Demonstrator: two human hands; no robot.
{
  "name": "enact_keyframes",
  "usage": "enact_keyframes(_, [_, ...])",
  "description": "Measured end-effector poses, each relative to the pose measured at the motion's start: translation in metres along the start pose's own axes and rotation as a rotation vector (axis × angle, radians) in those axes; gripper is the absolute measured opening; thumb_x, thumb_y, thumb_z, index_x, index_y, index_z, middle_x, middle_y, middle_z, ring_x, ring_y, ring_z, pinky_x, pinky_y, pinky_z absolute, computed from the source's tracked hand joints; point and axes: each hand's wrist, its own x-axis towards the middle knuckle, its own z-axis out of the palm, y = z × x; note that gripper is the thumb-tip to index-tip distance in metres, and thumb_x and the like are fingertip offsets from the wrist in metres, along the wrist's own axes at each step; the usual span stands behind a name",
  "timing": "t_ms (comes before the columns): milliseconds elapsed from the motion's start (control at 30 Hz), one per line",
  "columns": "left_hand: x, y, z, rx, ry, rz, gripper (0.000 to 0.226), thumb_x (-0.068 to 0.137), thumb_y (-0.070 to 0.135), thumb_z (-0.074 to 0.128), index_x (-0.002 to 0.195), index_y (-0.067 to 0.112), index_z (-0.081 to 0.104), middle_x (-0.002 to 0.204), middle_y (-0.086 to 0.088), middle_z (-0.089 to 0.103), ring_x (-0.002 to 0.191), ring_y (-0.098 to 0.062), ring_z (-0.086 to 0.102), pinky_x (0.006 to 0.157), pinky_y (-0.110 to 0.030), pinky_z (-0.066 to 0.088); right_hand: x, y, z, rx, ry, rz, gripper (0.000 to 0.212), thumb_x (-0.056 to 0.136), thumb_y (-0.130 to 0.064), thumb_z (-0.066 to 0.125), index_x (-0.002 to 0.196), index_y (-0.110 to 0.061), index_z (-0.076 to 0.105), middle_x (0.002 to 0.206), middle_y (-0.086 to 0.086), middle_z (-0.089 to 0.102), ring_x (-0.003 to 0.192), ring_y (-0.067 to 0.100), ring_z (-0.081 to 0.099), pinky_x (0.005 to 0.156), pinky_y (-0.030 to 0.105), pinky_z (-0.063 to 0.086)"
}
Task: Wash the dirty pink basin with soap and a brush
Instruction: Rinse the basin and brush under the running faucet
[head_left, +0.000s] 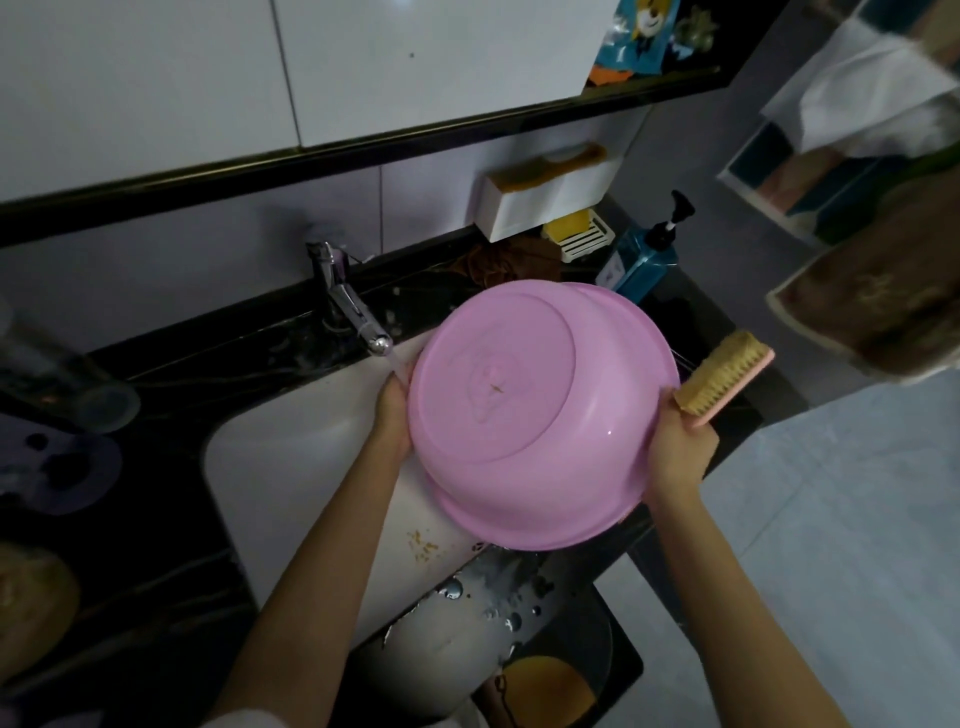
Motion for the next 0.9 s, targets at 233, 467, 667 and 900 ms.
enact_keyframes(233, [-0.048, -0.057, 0.006, -0.260, 0.221, 0.000, 0.030, 0.099, 0.022, 0.033, 0.082, 0.023, 0.057, 0.067, 0.008, 0.069, 0.075, -0.014, 0.058, 0.072, -0.029, 0.048, -0.026, 0.034, 0.001, 0.023, 0.142, -0.022, 0.019, 0.097, -0.024, 0.050, 0.088, -0.008, 0.056, 0.070, -0.004, 0.053, 0.063, 0.007, 0.051, 0.057, 0.023, 0.040])
enact_keyframes(467, [-0.006, -0.019, -0.010, -0.109, 0.268, -0.071, 0.036, 0.090, 0.022, 0.045, 0.062, 0.014, 0.066, 0.066, -0.003, 0.066, 0.062, -0.019, 0.061, 0.059, -0.023, 0.049, -0.035, 0.057, 0.002, -0.007, 0.154, -0.022, 0.025, 0.097, -0.019, 0.048, 0.071, -0.019, 0.050, 0.066, -0.001, 0.049, 0.059, 0.011, 0.047, 0.053, 0.022, 0.039])
enact_keyframes(667, [-0.039, -0.029, 0.004, 0.128, 0.178, 0.011, 0.022, 0.093, 0.016, 0.046, 0.086, 0.010, 0.067, 0.081, -0.004, 0.072, 0.076, -0.015, 0.068, 0.073, -0.028, 0.051, -0.019, 0.063, -0.011, -0.100, 0.316, -0.059, 0.022, 0.097, -0.020, 0.045, 0.086, -0.004, 0.055, 0.071, 0.009, 0.050, 0.062, 0.017, 0.046, 0.043, 0.010, 0.035])
enact_keyframes(900, [-0.048, -0.043, -0.012, 0.159, 0.249, -0.065, 0.021, 0.094, 0.022, 0.044, 0.083, 0.020, 0.061, 0.092, -0.003, 0.067, 0.089, -0.022, 0.062, 0.080, -0.033, 0.047, -0.030, 0.084, -0.006, -0.029, 0.250, 0.007, 0.020, 0.096, -0.022, 0.048, 0.083, -0.008, 0.055, 0.067, 0.001, 0.051, 0.058, 0.010, 0.050, 0.049, 0.017, 0.042])
